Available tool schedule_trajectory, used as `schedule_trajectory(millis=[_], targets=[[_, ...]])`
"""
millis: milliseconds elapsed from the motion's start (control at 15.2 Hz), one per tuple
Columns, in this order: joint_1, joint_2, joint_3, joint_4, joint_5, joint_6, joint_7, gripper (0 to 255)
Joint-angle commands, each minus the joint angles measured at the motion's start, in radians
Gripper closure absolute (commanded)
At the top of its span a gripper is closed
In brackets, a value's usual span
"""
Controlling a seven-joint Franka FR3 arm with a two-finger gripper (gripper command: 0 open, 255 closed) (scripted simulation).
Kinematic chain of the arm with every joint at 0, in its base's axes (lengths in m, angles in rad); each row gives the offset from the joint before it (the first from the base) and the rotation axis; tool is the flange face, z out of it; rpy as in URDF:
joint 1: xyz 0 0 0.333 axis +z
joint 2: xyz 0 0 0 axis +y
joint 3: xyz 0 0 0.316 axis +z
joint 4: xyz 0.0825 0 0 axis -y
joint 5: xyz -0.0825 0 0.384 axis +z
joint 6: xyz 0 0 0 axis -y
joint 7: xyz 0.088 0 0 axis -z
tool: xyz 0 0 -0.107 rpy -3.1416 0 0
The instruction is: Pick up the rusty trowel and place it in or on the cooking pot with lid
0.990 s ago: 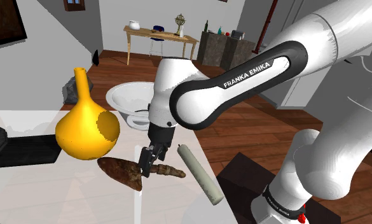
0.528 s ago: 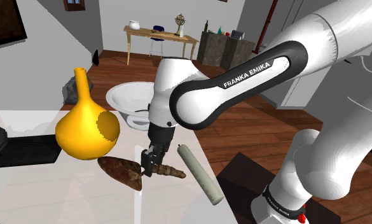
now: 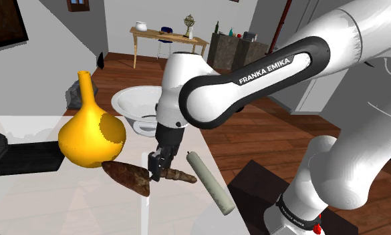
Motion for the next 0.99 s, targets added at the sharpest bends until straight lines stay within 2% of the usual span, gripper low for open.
schedule_trajectory(millis=[0, 924], targets=[[0.0, -0.018, -0.003, 0.008, 0.001, -0.026, 0.002, 255], [-0.007, -0.101, -0.025, 0.125, -0.01, -0.222, 0.03, 255]])
